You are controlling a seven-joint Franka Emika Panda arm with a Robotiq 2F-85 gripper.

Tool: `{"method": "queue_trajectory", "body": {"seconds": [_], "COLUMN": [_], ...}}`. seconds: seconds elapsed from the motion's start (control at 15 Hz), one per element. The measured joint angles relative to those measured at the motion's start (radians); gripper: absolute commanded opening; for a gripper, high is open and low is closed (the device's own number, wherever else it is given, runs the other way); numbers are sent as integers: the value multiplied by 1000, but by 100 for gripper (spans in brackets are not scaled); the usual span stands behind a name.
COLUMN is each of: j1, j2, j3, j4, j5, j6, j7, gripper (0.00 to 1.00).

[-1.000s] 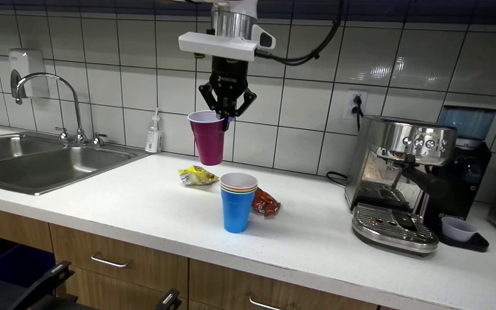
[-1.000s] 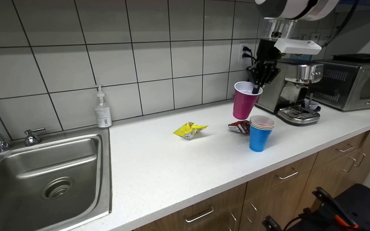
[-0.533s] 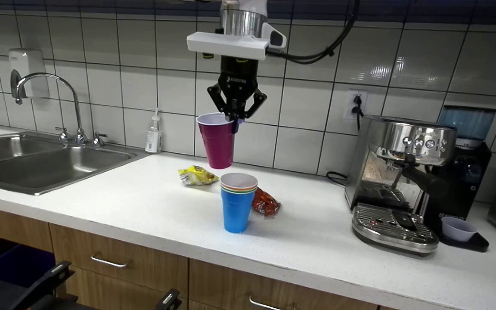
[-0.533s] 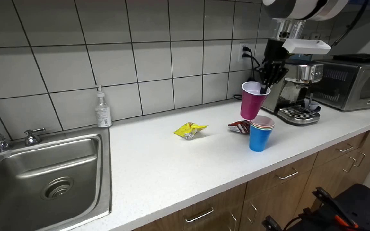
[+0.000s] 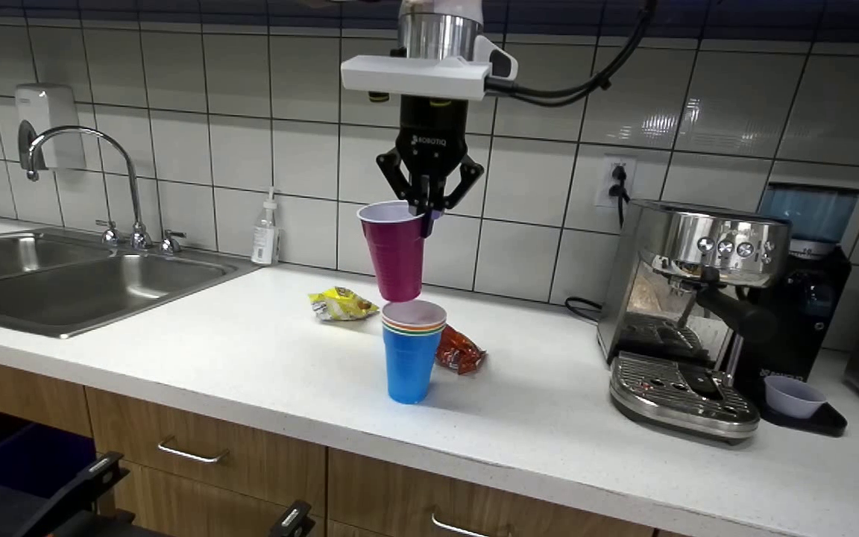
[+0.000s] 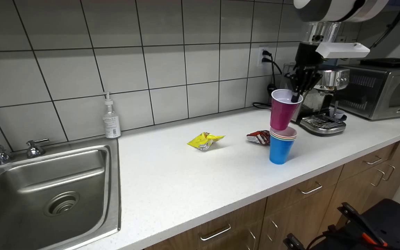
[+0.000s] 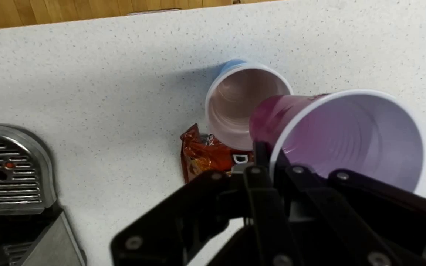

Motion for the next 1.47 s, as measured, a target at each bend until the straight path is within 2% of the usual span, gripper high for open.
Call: {"method": "queue_trajectory", "body": {"seconds": [0.8,1.47], "j1": [-13,-15], "j2": [20,88], "j3": [-14,-18], "j4": [-5,26], "j5": [-15,-16], "j6": [-15,-15], "j7": [3,3], "gripper": [1,1]}}
